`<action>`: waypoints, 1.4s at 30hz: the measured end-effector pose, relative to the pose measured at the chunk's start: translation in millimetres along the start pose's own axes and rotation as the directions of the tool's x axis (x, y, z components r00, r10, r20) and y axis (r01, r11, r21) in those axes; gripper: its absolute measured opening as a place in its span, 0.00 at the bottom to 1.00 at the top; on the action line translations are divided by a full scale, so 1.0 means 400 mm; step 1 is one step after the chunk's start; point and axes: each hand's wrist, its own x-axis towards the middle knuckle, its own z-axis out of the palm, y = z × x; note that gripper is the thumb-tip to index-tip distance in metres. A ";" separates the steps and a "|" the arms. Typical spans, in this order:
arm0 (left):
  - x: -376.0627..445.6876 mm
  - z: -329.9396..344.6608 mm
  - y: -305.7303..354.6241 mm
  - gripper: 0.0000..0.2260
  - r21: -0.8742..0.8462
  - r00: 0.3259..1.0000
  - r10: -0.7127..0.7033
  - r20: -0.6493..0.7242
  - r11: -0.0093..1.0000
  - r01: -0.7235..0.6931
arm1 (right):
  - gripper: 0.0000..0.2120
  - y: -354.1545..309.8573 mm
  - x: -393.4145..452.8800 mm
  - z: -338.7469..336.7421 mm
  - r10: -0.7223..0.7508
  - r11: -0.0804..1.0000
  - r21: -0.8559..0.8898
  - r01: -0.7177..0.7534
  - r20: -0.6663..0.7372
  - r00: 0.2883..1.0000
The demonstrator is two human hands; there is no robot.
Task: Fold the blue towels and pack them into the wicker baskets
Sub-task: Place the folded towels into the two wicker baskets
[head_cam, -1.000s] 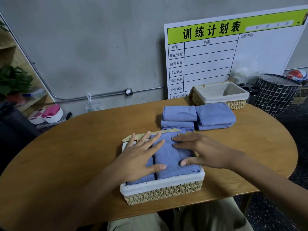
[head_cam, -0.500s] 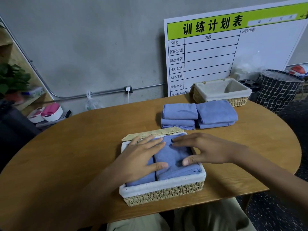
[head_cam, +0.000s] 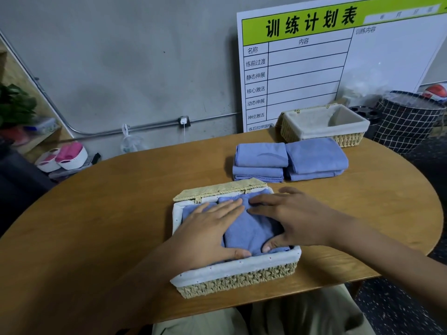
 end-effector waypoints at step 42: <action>-0.047 0.043 -0.214 0.35 -0.928 0.687 -0.713 -0.140 0.336 0.159 | 0.16 0.005 0.216 0.094 0.536 0.196 0.967 -0.165 0.035 0.844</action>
